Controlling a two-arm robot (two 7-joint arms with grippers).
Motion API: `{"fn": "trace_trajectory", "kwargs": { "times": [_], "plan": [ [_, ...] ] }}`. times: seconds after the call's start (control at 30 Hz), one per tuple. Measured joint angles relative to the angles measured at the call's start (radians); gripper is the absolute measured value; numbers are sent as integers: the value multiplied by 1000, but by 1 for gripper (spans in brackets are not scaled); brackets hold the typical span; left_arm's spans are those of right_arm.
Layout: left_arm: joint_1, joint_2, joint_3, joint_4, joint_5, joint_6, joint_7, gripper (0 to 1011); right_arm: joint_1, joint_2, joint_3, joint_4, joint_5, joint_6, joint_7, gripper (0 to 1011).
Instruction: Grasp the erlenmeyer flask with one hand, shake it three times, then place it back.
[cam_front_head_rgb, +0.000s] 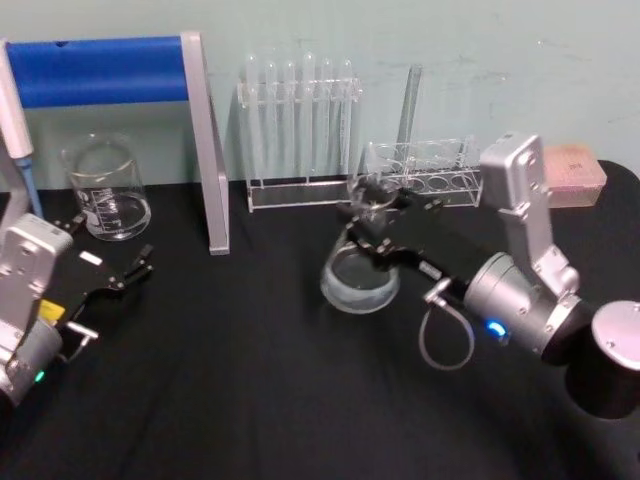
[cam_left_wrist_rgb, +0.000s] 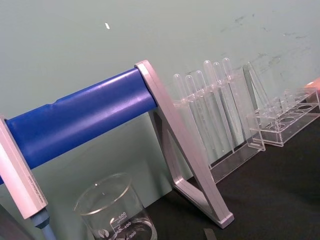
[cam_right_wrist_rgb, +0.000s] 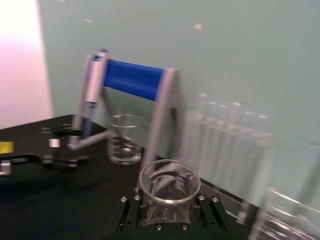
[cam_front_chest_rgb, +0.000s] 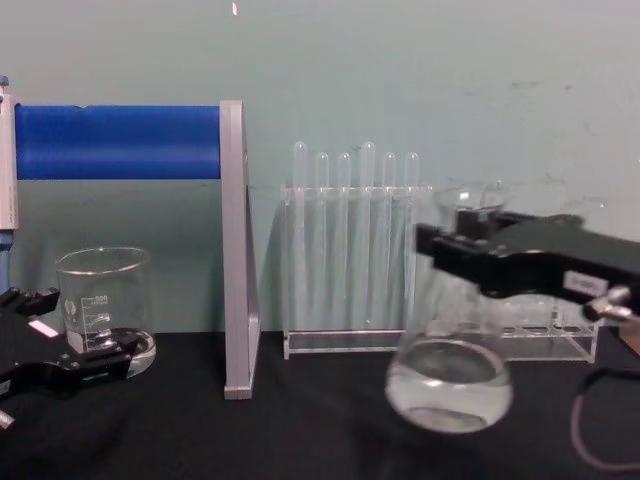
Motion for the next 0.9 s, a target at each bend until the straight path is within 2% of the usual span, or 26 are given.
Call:
{"fn": "trace_trajectory", "kwargs": {
  "times": [0.43, 0.7, 0.9],
  "plan": [
    [0, 0, 0, 0, 0, 0, 0, 1001, -10, 31, -118, -55, 12, 0, 72, 450],
    [0, 0, 0, 0, 0, 0, 0, 1001, -9, 50, -157, -70, 23, -2, 95, 450],
    [0, 0, 0, 0, 0, 0, 0, 1001, -3, 57, -172, -72, 29, -4, 96, 450]
  ]
}}
